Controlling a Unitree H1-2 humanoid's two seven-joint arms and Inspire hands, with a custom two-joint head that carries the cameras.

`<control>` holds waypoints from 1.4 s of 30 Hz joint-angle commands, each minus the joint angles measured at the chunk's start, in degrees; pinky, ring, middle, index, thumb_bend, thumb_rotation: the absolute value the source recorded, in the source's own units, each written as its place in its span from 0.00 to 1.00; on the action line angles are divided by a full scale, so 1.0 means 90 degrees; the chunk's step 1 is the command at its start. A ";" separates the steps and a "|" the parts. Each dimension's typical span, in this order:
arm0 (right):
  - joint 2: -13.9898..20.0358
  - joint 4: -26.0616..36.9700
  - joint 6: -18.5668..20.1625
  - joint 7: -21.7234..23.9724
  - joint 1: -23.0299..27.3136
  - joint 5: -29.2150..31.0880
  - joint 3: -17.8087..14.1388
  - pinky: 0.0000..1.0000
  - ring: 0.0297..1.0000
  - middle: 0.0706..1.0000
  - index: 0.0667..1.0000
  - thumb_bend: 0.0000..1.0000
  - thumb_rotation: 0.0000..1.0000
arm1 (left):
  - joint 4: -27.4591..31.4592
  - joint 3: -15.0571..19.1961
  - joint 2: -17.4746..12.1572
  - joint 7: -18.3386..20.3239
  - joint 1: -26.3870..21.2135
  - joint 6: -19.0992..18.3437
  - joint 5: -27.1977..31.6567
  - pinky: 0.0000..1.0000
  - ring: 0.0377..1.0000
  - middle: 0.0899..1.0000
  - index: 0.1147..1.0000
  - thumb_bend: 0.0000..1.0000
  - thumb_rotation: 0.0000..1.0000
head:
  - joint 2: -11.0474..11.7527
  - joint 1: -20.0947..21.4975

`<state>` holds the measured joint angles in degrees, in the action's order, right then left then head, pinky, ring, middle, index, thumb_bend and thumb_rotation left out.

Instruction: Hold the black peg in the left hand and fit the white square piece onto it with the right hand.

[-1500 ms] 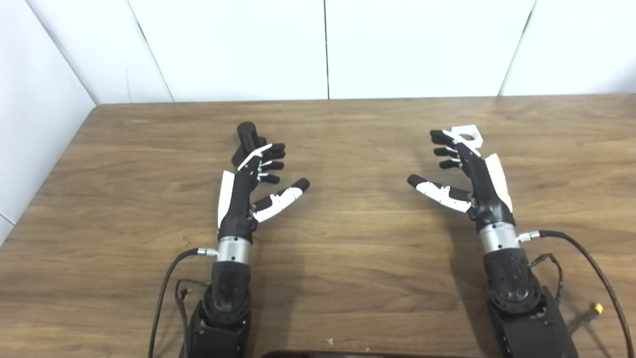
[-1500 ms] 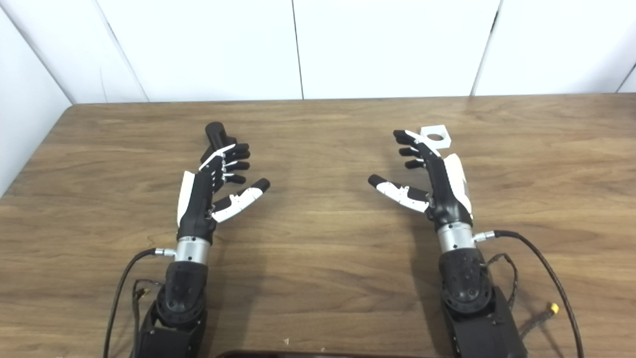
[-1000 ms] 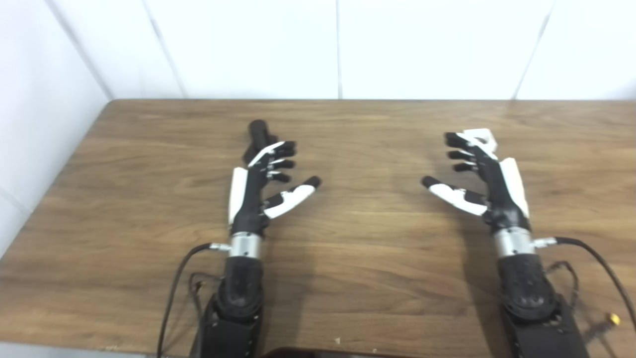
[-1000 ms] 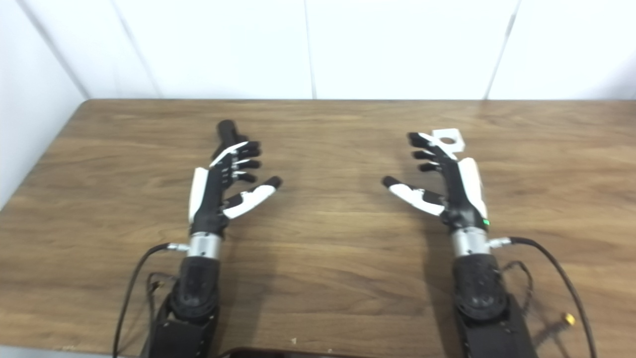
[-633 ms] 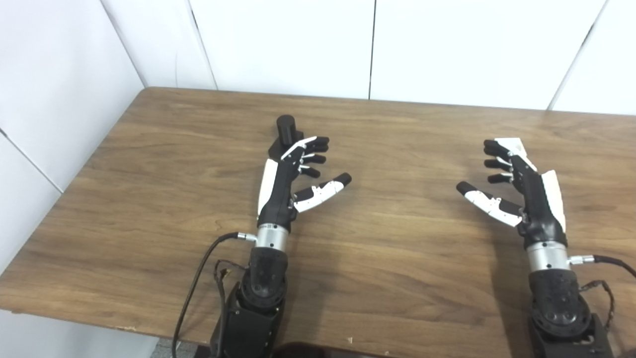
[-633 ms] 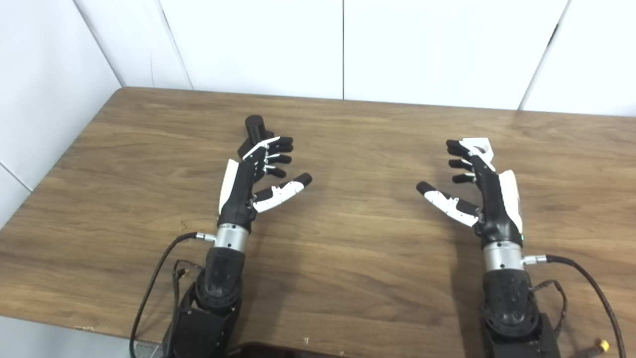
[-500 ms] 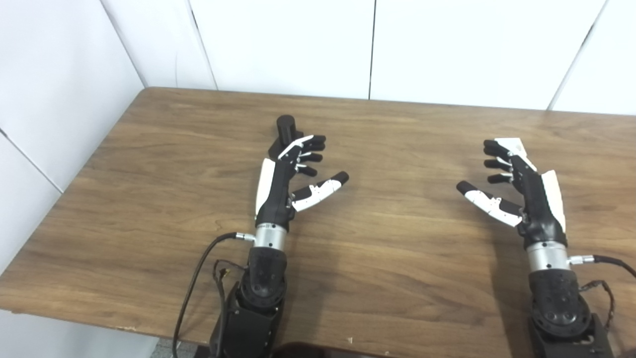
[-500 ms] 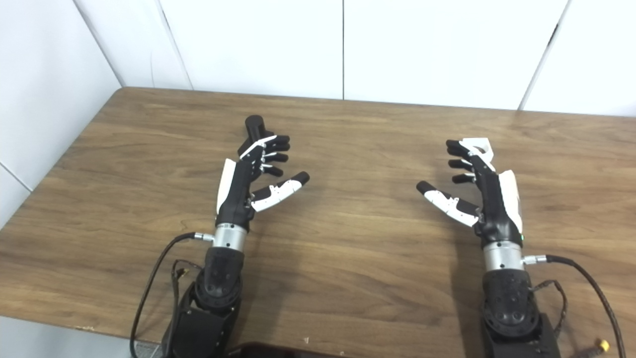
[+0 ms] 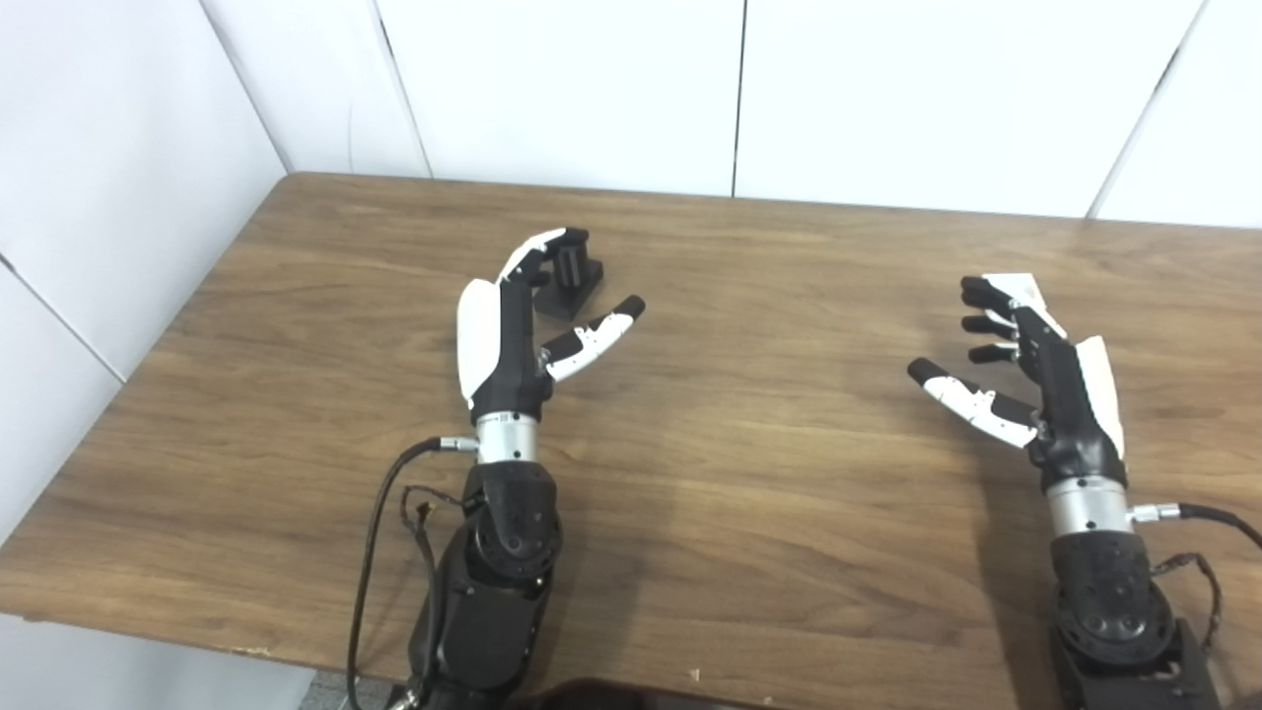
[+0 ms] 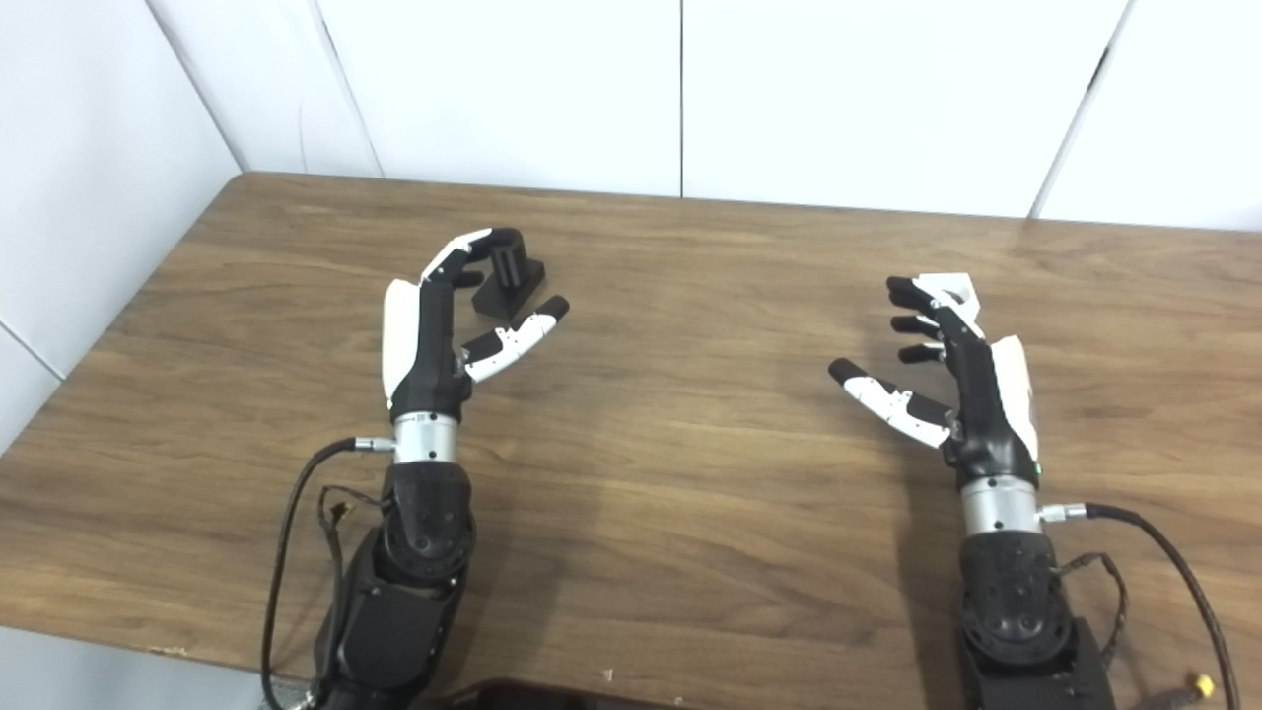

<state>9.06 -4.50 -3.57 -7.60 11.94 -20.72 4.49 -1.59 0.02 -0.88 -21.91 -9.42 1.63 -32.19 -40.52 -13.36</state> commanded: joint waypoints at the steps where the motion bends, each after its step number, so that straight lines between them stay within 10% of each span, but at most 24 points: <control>1: 0.0028 0.0126 -0.0237 -0.0028 0.0254 -0.0003 -0.0034 0.63 0.74 0.79 0.79 0.60 0.34 | 0.0307 0.0031 -0.0150 -0.0170 -0.0325 -0.0047 -0.0295 0.70 0.81 0.79 0.67 0.73 0.31 | -0.0001 -0.0003; 12: 0.0042 0.0160 -0.0222 -0.0016 0.0260 -0.0041 -0.0015 0.62 0.74 0.79 0.78 0.59 0.34 | -0.0114 0.0097 -0.0526 -0.0268 -0.0815 -0.0493 -0.0677 0.68 0.82 0.82 0.67 0.75 0.33 | -0.0007 0.0044; 20: 0.0050 0.0125 -0.0279 -0.0045 0.0263 -0.0026 -0.0033 0.63 0.74 0.78 0.77 0.60 0.34 | -0.1099 -0.0261 -0.1065 -0.0722 -0.1294 -0.0796 -0.1549 0.88 0.90 0.88 0.72 0.77 0.38 | 0.0003 0.0062; 42: -0.0033 0.0271 -0.0107 -0.0151 0.0208 -0.0195 -0.0102 0.67 0.76 0.79 0.78 0.61 0.40 | -0.2025 -0.0639 -0.1185 -0.0443 -0.1949 -0.2591 -0.1764 1.00 1.00 0.99 0.64 0.91 0.53 | -0.0042 0.0198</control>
<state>9.12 -4.21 -3.29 -7.84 11.98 -21.93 3.98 -20.49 -5.60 -10.38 -25.41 -23.92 -21.75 -47.87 -40.87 -11.51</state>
